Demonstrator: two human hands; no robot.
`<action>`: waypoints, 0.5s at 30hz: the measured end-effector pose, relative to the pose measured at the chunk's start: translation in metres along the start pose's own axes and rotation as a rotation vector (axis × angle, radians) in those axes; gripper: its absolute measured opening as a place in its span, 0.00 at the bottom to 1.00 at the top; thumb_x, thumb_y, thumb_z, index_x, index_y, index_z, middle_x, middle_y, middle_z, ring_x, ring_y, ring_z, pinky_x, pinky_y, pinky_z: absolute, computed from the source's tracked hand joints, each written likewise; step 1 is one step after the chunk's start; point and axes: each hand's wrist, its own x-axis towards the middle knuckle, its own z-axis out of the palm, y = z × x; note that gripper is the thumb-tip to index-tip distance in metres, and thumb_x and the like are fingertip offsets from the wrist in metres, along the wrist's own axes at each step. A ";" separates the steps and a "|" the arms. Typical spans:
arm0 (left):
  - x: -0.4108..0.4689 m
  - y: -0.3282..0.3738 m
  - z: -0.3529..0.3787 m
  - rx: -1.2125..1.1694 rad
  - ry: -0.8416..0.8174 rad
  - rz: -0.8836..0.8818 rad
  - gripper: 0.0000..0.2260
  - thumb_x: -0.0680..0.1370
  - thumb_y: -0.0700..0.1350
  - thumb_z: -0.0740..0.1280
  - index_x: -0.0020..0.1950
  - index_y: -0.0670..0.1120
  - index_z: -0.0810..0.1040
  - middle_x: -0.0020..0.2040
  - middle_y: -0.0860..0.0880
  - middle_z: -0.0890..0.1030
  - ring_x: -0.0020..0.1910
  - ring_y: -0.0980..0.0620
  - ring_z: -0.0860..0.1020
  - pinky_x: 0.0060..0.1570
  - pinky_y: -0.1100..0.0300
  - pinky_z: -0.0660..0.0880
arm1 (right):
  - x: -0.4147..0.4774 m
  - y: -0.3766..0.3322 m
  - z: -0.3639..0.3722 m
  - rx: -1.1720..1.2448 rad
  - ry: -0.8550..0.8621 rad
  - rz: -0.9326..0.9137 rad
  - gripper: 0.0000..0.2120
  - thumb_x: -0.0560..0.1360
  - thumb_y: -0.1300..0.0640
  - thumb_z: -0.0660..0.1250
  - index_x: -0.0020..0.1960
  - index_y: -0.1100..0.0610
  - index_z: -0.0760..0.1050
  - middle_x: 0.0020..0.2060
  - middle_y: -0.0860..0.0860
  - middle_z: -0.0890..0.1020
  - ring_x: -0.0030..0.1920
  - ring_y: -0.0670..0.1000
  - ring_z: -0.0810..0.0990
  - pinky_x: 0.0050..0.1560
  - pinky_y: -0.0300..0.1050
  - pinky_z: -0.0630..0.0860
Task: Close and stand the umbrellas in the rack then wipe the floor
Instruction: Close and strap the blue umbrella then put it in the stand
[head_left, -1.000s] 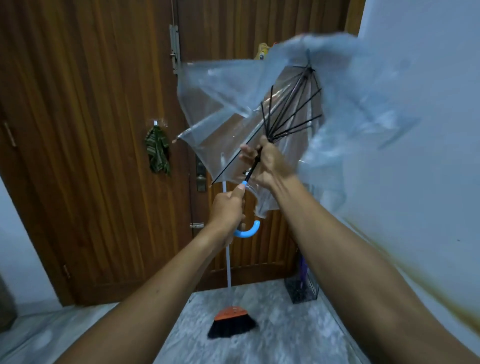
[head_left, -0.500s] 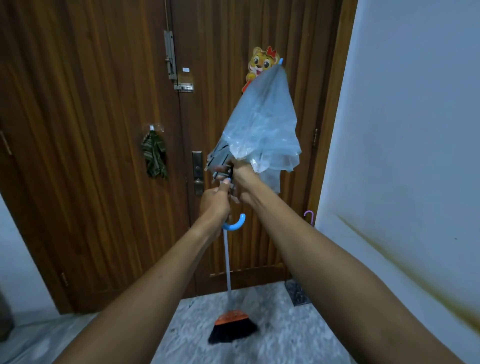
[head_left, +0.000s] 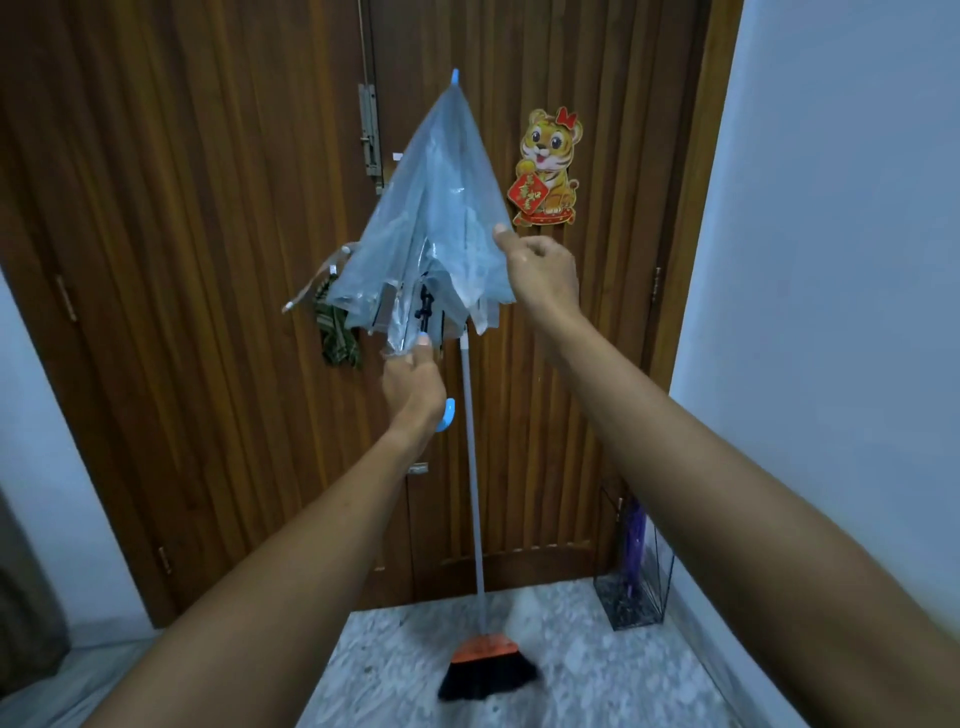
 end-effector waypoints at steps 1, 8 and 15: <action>-0.003 0.000 0.000 -0.008 -0.006 0.024 0.23 0.85 0.53 0.57 0.31 0.46 0.61 0.28 0.50 0.66 0.26 0.53 0.64 0.28 0.59 0.61 | 0.007 -0.005 0.000 0.018 -0.022 0.044 0.25 0.77 0.37 0.65 0.57 0.59 0.79 0.48 0.47 0.81 0.50 0.50 0.79 0.54 0.50 0.74; -0.018 -0.005 0.004 -0.048 -0.098 0.225 0.26 0.84 0.54 0.56 0.29 0.42 0.64 0.25 0.49 0.64 0.23 0.55 0.60 0.27 0.58 0.57 | 0.032 -0.012 0.025 0.362 -0.217 0.266 0.67 0.48 0.24 0.78 0.78 0.55 0.59 0.69 0.55 0.76 0.65 0.59 0.78 0.66 0.61 0.75; -0.023 0.001 0.005 -0.080 -0.180 0.311 0.24 0.84 0.54 0.56 0.30 0.43 0.64 0.26 0.48 0.63 0.26 0.49 0.61 0.31 0.53 0.58 | 0.030 -0.013 0.030 0.415 -0.137 0.162 0.45 0.58 0.45 0.85 0.66 0.64 0.71 0.55 0.55 0.83 0.49 0.53 0.84 0.44 0.43 0.82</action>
